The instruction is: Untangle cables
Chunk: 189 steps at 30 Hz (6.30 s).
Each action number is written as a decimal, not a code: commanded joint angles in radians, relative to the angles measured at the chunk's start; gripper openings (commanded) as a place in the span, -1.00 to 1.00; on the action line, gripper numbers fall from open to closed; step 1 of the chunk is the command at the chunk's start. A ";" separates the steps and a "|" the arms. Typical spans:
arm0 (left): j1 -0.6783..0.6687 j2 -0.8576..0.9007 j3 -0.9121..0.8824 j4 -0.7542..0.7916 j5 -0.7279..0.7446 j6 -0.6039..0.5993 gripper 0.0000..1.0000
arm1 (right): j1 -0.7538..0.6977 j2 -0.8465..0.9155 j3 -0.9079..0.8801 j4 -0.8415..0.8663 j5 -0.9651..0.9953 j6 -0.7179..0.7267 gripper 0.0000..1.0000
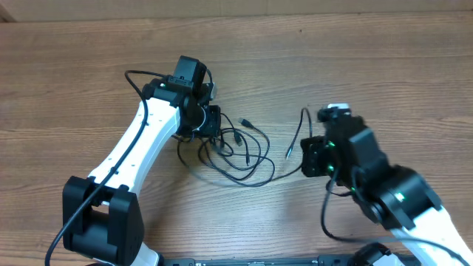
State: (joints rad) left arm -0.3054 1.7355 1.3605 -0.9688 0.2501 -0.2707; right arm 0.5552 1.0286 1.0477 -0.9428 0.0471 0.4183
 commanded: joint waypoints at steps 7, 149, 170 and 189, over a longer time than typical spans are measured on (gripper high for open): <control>0.002 0.010 -0.007 0.043 0.010 -0.052 -0.24 | -0.001 0.188 0.019 -0.049 -0.087 0.004 -0.92; 0.260 0.010 -0.008 0.053 -0.077 -0.272 0.99 | 0.013 -0.156 0.059 0.592 0.674 -0.472 -0.84; 0.260 0.010 -0.008 0.053 -0.077 -0.272 0.99 | -0.618 0.235 0.059 0.195 -0.323 -0.195 0.03; 0.260 0.010 -0.008 0.053 -0.077 -0.272 0.99 | -0.373 0.591 0.058 0.024 -0.286 -0.451 0.69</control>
State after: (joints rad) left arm -0.0441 1.7355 1.3598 -0.9165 0.1818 -0.5293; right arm 0.1619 1.5894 1.0977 -0.9180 -0.2630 0.0200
